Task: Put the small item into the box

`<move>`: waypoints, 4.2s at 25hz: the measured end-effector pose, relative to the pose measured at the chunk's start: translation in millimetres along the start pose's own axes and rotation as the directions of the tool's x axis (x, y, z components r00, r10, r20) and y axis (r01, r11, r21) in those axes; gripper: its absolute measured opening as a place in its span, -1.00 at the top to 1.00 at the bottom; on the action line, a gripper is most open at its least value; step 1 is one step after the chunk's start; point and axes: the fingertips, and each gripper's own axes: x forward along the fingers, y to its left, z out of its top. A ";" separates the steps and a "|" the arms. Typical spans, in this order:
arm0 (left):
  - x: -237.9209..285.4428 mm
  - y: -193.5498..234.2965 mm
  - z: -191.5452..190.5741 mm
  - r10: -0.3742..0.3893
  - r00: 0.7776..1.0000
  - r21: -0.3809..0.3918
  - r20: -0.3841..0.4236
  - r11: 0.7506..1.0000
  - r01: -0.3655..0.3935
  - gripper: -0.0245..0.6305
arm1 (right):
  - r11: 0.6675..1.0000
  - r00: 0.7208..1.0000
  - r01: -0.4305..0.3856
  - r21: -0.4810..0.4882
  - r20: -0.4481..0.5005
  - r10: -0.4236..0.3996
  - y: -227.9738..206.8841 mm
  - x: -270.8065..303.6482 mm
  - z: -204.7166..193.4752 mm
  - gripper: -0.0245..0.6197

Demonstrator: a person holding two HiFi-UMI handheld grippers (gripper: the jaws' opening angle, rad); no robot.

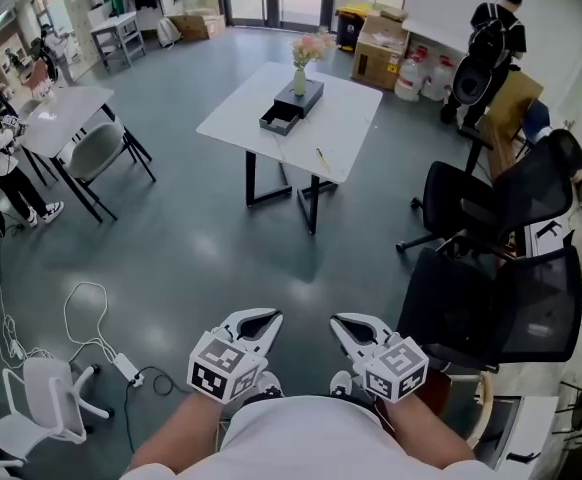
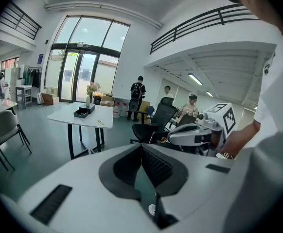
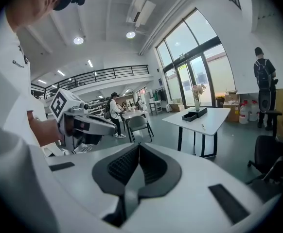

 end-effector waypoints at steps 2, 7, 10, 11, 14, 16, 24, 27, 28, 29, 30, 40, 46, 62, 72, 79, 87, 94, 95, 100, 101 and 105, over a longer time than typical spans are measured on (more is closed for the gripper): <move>-7.7 8.4 -1.7 -0.004 1.000 0.005 0.003 1.000 0.004 0.88 | 1.000 1.000 0.001 -0.001 -0.004 -0.001 8.2 9.9 -0.2 0.87; -32.2 37.0 -9.9 0.005 1.000 0.009 0.003 1.000 -0.005 0.88 | 1.000 1.000 -0.001 -0.004 -0.017 0.001 31.6 39.0 1.4 0.88; -45.7 57.0 -18.2 0.012 1.000 -0.004 0.000 1.000 -0.012 0.88 | 1.000 1.000 0.001 -0.005 -0.016 -0.001 45.1 55.0 3.8 0.88; -49.0 63.1 -20.8 0.014 1.000 -0.009 -0.002 1.000 -0.014 0.88 | 1.000 1.000 0.001 -0.005 -0.016 -0.001 49.0 59.7 4.5 0.87; -55.7 75.9 -27.7 0.015 1.000 -0.027 -0.004 1.000 -0.016 0.88 | 1.000 0.999 -0.005 -0.005 -0.037 0.005 57.9 71.8 1.9 0.88; -59.2 80.7 -30.1 0.015 1.000 -0.041 0.003 0.999 -0.015 0.88 | 1.000 0.998 -0.010 -0.006 -0.060 0.010 60.1 78.7 -0.1 0.88; -62.3 115.8 -34.5 0.061 0.998 -0.092 0.012 0.994 -0.059 0.88 | 0.999 0.997 -0.051 -0.012 -0.067 0.050 52.4 115.2 15.9 0.87; -54.2 132.3 -28.6 0.077 0.997 -0.095 0.008 0.993 -0.076 0.88 | 0.998 0.996 -0.067 -0.001 -0.065 0.066 39.1 135.4 20.4 0.88; -50.2 137.5 -26.1 0.081 0.997 -0.096 0.003 0.992 -0.080 0.88 | 0.997 0.995 -0.071 0.003 -0.064 0.071 33.3 142.2 22.8 0.88; -45.7 142.7 -22.8 0.082 0.997 -0.095 -0.003 0.992 -0.082 0.88 | 0.997 0.995 -0.076 0.007 -0.061 0.076 27.2 148.9 26.7 0.88; -41.0 147.9 -18.7 0.083 0.997 -0.090 -0.009 0.992 -0.083 0.88 | 0.997 0.995 -0.080 0.008 -0.055 0.081 20.8 155.3 32.0 0.88; 30.1 202.3 45.0 0.086 0.996 -0.042 -0.024 0.995 -0.087 0.87 | 0.997 0.997 -0.079 0.018 -0.014 0.079 -71.6 209.8 83.3 0.88; 79.8 225.0 82.3 0.091 0.995 -0.029 -0.039 0.995 -0.092 0.88 | 0.997 0.997 -0.077 0.017 -0.002 0.077 -131.3 223.6 110.7 0.88; 136.3 286.8 109.2 0.136 0.984 -0.015 -0.111 0.990 -0.139 0.87 | 0.993 0.997 -0.073 0.089 -0.034 0.076 -210.8 267.9 115.5 0.88; 170.2 367.5 141.9 0.054 0.990 0.040 -0.127 0.998 -0.049 0.88 | 0.992 0.996 0.014 0.128 -0.084 -0.004 -244.1 338.0 120.1 0.88; 184.0 441.3 174.4 -0.021 0.991 0.084 -0.130 0.996 0.032 0.88 | 0.988 0.988 0.078 0.133 -0.143 -0.059 -246.6 406.5 138.7 0.87; 193.7 498.5 175.2 -0.132 0.975 0.105 -0.176 0.983 0.152 0.88 | 0.966 0.974 0.183 0.180 -0.163 -0.154 -250.0 460.6 146.0 0.87; 217.2 525.5 180.3 -0.205 0.950 0.198 -0.237 0.947 0.254 0.87 | 0.902 0.938 0.335 0.272 -0.189 -0.291 -285.6 468.9 136.8 0.87; 219.0 527.3 179.9 -0.214 0.945 0.205 -0.246 0.942 0.267 0.87 | 0.894 0.932 0.351 0.279 -0.198 -0.304 -286.9 468.8 134.2 0.87; 229.9 531.3 172.6 -0.276 0.917 0.201 -0.289 0.919 0.340 0.88 | 0.857 0.901 0.423 0.295 -0.233 -0.365 -298.3 468.0 125.9 0.87; 235.6 531.4 170.7 -0.284 0.911 0.205 -0.300 0.913 0.352 0.87 | 0.851 0.895 0.437 0.292 -0.236 -0.378 -304.3 466.9 124.9 0.87; 261.7 527.2 172.2 -0.299 0.895 0.214 -0.332 0.900 0.380 0.87 | 0.830 0.875 0.476 0.291 -0.246 -0.416 -335.2 455.7 119.7 0.87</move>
